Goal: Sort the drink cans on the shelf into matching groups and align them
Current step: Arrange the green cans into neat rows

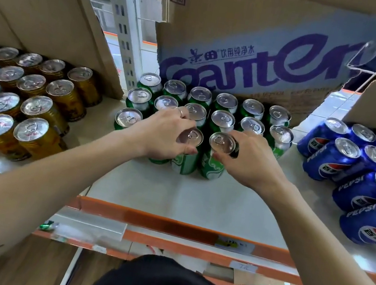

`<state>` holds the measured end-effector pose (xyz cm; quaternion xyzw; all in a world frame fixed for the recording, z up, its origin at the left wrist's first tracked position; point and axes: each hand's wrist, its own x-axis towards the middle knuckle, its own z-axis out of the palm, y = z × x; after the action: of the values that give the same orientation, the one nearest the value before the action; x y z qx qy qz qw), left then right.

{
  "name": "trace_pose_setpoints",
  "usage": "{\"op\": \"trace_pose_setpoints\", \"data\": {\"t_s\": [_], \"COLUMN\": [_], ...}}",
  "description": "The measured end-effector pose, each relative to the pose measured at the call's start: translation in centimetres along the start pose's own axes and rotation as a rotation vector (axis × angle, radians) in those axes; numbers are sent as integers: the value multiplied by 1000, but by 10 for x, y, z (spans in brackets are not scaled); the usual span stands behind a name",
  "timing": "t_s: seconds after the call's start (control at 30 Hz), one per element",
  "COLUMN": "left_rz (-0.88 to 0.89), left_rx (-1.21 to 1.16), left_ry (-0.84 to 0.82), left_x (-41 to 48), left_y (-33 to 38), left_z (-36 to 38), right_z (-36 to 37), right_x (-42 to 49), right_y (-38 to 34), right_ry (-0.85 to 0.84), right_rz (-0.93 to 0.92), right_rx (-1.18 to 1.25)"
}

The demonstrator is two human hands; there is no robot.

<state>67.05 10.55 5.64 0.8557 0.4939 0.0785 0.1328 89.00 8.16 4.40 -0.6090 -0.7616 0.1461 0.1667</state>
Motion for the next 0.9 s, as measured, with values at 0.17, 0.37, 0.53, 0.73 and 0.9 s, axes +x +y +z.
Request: {"op": "trace_pose_setpoints", "data": {"t_s": [0.17,0.37,0.53,0.73,0.9], "left_rz": [45,36,-58,14,13], "left_rx": [15,132,131,130,159], "left_ry": [-85,-68,146,244,201], "left_x": [-3,1,-3,-12,-16], "left_y": [-9,-4,2,-8,-18], "left_z": [-9,-8,13,21,18], "right_z": [0,3,15,-8,-35], "right_x": [-1,0,-3,-12,-21], "right_y": [1,-4,-6,17,66], "right_ry": [-40,31,102,62,480], "right_rz": [33,83,128,51,183], "right_rx": [-40,-64,-96,187,130]}}
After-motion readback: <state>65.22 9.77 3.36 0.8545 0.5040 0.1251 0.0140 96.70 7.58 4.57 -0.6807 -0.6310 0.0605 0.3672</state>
